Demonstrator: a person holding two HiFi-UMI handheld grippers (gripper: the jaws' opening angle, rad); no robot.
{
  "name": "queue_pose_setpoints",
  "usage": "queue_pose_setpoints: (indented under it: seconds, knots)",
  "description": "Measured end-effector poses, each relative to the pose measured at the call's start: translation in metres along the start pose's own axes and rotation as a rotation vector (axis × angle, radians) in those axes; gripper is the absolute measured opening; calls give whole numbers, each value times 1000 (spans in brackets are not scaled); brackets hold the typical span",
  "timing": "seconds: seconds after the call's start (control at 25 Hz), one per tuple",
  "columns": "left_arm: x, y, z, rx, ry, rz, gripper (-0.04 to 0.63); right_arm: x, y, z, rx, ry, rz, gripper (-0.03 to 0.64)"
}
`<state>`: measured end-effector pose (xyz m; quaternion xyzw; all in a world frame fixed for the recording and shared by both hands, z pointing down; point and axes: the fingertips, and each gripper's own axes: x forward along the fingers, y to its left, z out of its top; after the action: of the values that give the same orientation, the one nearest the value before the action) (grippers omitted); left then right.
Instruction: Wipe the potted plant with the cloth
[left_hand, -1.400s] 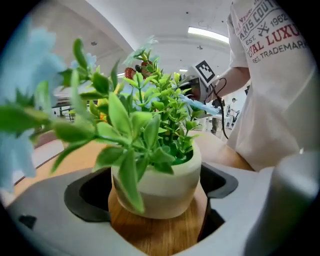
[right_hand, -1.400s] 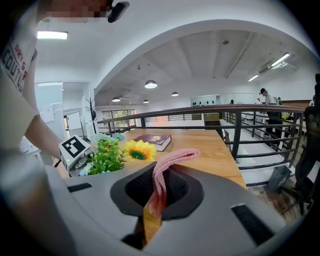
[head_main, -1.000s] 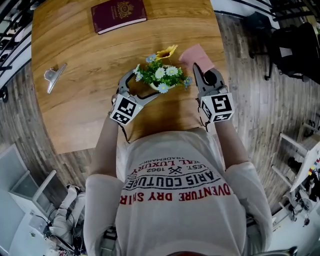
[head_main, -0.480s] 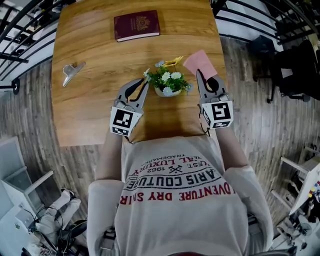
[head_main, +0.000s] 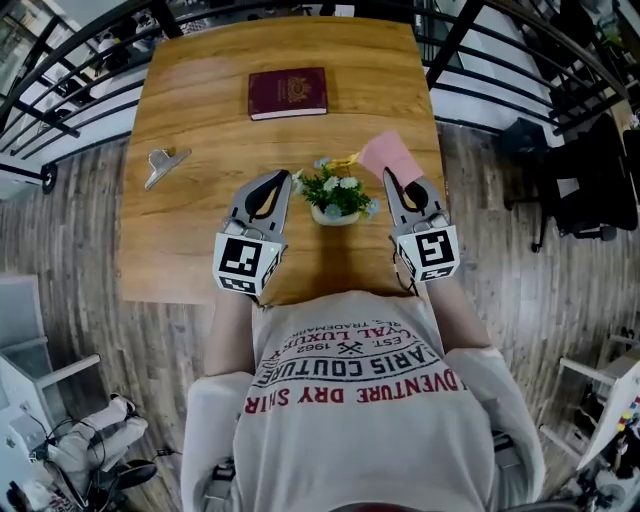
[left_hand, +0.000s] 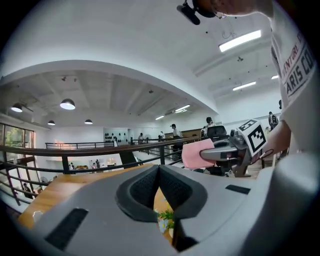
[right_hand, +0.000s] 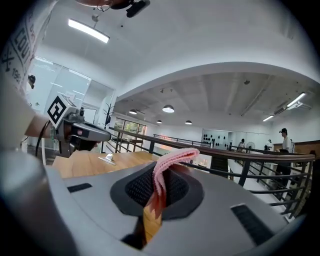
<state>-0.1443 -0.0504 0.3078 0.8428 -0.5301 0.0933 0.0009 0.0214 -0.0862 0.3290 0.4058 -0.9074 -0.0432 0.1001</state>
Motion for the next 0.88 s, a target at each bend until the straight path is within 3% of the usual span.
queue_pose_setpoints:
  seconds: [0.32, 0.72, 0.88]
  knots:
    - [-5, 3, 23, -14, -73, 16, 17, 1, 4, 19, 2, -25, 37, 35]
    - [-4, 4, 28, 2, -60, 34, 17, 1, 10, 24, 15, -47, 41, 35]
    - [-1, 5, 30, -25, -46, 36, 17, 2, 7, 28, 34, -55, 21, 35]
